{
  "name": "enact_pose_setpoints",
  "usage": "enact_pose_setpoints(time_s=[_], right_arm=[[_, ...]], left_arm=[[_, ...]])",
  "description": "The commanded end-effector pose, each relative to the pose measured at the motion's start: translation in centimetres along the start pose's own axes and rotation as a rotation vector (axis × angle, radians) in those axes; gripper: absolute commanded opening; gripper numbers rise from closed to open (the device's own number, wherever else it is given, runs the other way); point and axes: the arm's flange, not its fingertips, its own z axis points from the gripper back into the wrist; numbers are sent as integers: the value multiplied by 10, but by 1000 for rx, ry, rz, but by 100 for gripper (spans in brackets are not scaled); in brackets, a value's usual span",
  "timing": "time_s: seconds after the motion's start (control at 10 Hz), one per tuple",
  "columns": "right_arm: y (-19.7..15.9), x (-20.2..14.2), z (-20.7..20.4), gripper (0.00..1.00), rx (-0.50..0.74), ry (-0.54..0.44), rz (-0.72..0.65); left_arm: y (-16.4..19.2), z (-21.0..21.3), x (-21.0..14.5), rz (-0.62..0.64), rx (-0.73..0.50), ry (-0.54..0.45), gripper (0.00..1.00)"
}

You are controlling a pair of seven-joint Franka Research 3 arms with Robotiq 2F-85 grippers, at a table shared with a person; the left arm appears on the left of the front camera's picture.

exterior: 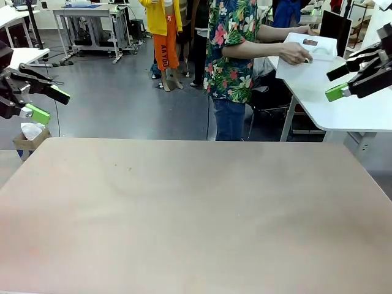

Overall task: Stack the cups and store them in the basket.
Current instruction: Place the stack of Reusable plastic cups into the Pantry Basket.

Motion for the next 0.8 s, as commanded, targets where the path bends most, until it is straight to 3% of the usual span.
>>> enact_pose_setpoints(time_s=[0.0,0.7], right_arm=[[-2,1,-1,100,-1,-20,5],[-2,1,-1,100,-1,-20,5]], left_arm=[[0,1,3,10,-3,-16,100],[0,1,3,10,-3,-16,100]])
